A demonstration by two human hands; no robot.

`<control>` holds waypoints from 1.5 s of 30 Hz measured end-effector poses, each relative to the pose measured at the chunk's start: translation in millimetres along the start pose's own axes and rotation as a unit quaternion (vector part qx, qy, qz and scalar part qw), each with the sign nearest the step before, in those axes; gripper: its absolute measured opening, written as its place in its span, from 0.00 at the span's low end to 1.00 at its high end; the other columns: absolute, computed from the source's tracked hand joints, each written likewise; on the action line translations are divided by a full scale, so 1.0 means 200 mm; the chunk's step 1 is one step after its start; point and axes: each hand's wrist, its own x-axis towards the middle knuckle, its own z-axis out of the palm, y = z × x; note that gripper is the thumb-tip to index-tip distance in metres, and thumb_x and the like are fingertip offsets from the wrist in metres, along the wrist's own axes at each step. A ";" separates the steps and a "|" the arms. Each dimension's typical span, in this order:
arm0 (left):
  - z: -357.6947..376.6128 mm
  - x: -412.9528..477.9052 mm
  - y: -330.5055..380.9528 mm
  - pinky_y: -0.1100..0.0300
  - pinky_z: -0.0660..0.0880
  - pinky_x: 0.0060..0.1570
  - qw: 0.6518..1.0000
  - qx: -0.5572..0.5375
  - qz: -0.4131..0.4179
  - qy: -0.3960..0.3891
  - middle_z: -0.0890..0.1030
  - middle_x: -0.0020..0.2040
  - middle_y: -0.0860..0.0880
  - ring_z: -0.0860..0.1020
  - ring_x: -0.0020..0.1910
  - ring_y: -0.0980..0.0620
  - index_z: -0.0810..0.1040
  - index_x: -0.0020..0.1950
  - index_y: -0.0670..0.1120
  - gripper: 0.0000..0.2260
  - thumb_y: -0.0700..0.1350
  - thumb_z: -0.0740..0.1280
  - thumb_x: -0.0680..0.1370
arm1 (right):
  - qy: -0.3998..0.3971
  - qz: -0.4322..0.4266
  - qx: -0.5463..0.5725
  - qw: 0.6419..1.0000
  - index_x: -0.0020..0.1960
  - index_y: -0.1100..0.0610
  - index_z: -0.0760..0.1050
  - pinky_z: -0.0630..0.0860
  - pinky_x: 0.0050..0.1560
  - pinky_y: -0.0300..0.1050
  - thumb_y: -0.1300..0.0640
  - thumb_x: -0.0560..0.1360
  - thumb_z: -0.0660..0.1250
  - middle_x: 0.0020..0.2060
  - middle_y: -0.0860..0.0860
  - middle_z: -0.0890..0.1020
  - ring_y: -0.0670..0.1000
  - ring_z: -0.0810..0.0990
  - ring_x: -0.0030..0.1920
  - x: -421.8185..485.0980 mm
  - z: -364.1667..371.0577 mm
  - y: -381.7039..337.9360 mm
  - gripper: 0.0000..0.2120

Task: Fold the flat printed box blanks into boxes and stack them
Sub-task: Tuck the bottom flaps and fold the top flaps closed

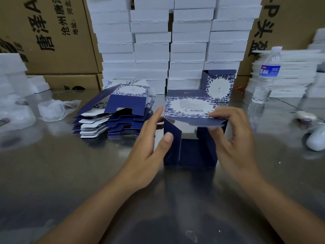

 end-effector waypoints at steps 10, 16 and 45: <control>0.00 0.01 -0.02 0.68 0.68 0.40 0.989 0.130 0.015 0.070 0.74 0.38 0.55 0.73 0.41 0.59 0.69 0.38 0.52 0.14 0.61 0.60 0.73 | 0.025 0.075 0.146 0.986 0.42 0.43 0.77 0.69 0.52 0.33 0.36 0.68 0.66 0.44 0.44 0.75 0.38 0.75 0.48 0.02 0.02 -0.01 0.11; -0.01 0.01 -0.03 0.70 0.63 0.31 0.971 0.212 0.036 0.108 0.73 0.34 0.61 0.70 0.32 0.63 0.62 0.33 0.56 0.14 0.56 0.61 0.77 | -0.009 0.052 0.164 0.985 0.43 0.43 0.76 0.68 0.61 0.38 0.28 0.68 0.59 0.47 0.42 0.80 0.45 0.76 0.57 0.00 0.03 -0.05 0.20; -0.05 0.02 0.00 0.55 0.58 0.29 0.957 0.288 -0.027 0.014 0.67 0.24 0.50 0.67 0.27 0.50 0.62 0.29 0.47 0.21 0.55 0.61 0.78 | -0.044 0.023 0.148 0.988 0.46 0.43 0.77 0.66 0.62 0.34 0.31 0.70 0.58 0.48 0.41 0.80 0.42 0.75 0.57 0.00 0.01 -0.06 0.18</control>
